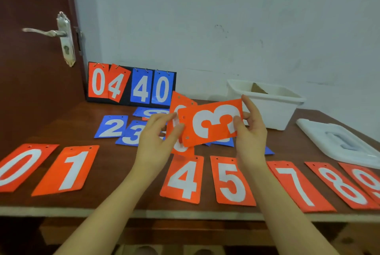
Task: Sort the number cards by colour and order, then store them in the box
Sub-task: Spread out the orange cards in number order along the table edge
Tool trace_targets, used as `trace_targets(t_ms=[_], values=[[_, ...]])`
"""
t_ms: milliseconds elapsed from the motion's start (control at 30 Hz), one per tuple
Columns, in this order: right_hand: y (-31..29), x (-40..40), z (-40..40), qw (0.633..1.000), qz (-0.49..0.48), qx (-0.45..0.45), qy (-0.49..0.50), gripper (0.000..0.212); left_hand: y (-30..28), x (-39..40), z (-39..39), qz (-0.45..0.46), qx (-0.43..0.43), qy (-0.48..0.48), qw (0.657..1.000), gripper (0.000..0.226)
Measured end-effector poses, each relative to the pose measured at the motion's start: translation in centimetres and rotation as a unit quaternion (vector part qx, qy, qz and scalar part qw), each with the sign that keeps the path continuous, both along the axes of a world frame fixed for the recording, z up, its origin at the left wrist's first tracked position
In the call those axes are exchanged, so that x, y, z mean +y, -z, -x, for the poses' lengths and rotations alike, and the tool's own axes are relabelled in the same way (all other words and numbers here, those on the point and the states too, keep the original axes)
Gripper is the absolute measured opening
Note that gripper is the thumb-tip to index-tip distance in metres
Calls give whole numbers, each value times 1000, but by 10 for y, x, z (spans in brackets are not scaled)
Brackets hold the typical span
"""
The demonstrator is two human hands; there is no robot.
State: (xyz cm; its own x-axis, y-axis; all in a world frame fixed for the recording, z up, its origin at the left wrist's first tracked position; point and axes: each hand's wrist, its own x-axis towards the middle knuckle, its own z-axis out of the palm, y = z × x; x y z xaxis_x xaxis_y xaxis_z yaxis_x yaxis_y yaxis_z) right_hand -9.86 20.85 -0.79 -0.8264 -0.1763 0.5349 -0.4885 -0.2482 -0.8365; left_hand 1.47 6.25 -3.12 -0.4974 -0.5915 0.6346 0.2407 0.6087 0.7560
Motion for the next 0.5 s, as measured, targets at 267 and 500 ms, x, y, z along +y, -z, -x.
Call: trace_targets(t_ms=[267,500], values=[[24,-9,-23,967,-230,91,50,42,2,-10,-35,-8,-2,-22,1000,20],[14,-50,-52,860,-399,318,31,56,8,-43,-65,0,-12,-20,1000,21]])
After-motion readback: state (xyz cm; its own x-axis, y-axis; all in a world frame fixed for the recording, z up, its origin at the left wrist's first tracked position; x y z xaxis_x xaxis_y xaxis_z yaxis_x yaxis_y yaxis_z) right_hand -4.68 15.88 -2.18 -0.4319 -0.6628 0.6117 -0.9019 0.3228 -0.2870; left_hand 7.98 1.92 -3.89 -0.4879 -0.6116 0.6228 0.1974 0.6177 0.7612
